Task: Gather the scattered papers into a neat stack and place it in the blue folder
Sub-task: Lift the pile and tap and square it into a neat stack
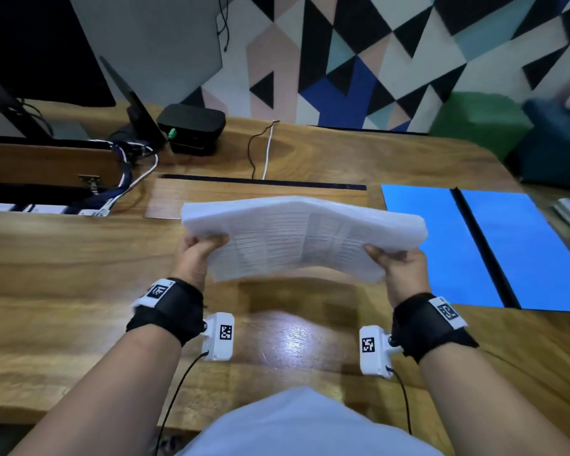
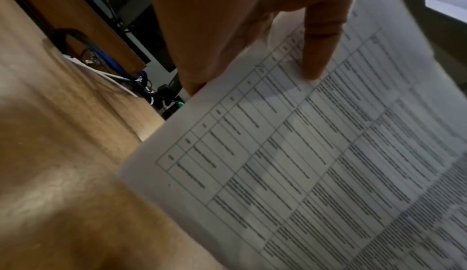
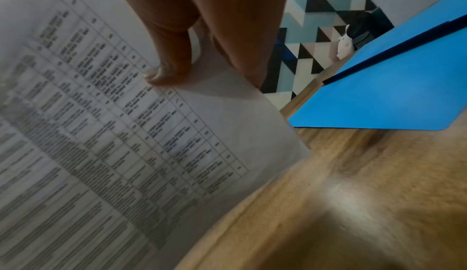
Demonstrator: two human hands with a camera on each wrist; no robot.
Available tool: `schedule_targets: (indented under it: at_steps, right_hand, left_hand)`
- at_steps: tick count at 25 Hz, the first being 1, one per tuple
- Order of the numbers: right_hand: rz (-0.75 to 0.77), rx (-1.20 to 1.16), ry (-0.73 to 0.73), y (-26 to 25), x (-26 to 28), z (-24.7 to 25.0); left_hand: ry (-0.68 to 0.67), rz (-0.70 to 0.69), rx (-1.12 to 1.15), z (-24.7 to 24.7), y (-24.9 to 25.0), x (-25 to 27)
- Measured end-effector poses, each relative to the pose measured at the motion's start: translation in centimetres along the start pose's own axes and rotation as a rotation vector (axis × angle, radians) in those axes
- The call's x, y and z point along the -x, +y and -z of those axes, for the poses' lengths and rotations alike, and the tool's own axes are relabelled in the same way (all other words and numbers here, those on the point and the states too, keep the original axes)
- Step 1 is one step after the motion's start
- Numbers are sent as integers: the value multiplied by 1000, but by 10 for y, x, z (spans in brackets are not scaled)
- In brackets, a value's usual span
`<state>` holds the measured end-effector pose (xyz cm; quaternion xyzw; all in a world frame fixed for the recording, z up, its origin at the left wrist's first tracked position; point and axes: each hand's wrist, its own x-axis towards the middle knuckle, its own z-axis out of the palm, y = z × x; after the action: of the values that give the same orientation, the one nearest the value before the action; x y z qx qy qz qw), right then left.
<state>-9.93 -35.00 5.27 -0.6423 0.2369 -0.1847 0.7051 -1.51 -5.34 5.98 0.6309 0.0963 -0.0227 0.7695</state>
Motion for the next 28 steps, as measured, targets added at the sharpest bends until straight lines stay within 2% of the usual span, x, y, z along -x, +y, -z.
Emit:
schedule_targets:
  at_steps: [2,5,8,11,15,22,28]
  right_hand:
    - [-33,22,-27,9,5,-1]
    - [-112,60,-65,18,13,-4]
    - [-87,46,-51,9,8,-5]
    - [-55,68,-71,0,5,3]
    - [-105,158,-62,11,13,5]
    - [-105,207,-10,18,16,-2]
    - [16,181,50,0,9,-5]
  left_hand:
    - [47,44,-17,3,-9,0]
    - [38,96,-83,3,-20,4]
    - [83,105,-42,4,-15,-2]
    - [36,76,-65,3,-12,-7]
    - [-1,78,-133,1,-25,-1]
    - [67,105,-122,-4,-29,-2]
    - [65,44,-33,-12,-11,-5]
